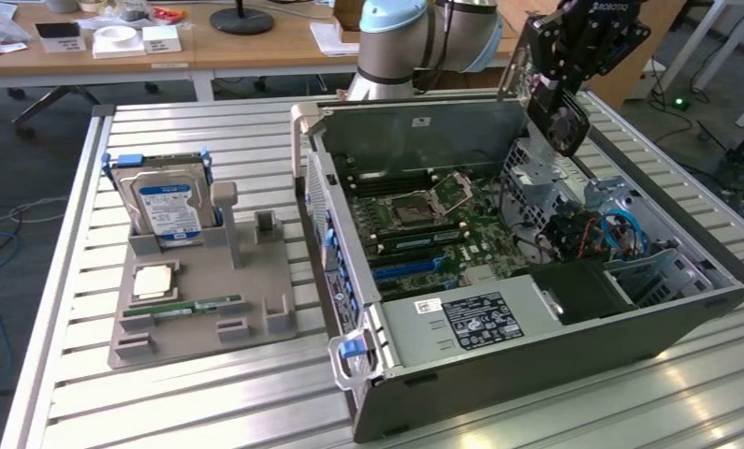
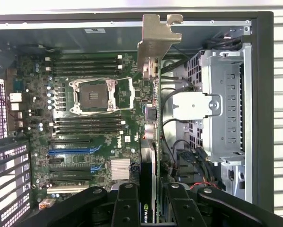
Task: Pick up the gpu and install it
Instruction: 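Pick up the gpu and move the gpu toward the slot, then insert the gpu into the slot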
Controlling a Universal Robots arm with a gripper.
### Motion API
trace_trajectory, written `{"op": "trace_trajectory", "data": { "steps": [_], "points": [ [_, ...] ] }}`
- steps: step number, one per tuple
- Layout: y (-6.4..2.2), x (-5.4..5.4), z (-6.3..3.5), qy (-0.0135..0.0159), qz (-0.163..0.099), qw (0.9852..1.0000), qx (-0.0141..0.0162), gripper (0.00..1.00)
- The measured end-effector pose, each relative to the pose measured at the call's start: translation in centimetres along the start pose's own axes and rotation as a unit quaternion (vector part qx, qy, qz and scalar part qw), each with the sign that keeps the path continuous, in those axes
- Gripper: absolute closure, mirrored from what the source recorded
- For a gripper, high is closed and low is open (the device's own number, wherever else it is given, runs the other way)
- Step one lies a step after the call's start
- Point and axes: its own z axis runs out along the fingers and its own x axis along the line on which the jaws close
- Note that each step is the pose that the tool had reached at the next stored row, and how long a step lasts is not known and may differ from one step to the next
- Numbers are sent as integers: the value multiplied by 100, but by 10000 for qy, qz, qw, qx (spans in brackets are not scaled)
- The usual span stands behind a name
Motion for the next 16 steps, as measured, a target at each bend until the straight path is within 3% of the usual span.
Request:
{"op": "trace_trajectory", "data": {
  "steps": [16],
  "points": [
    [1, -22, 0, 0, -4, 10000, 0, 74]
  ]
}}
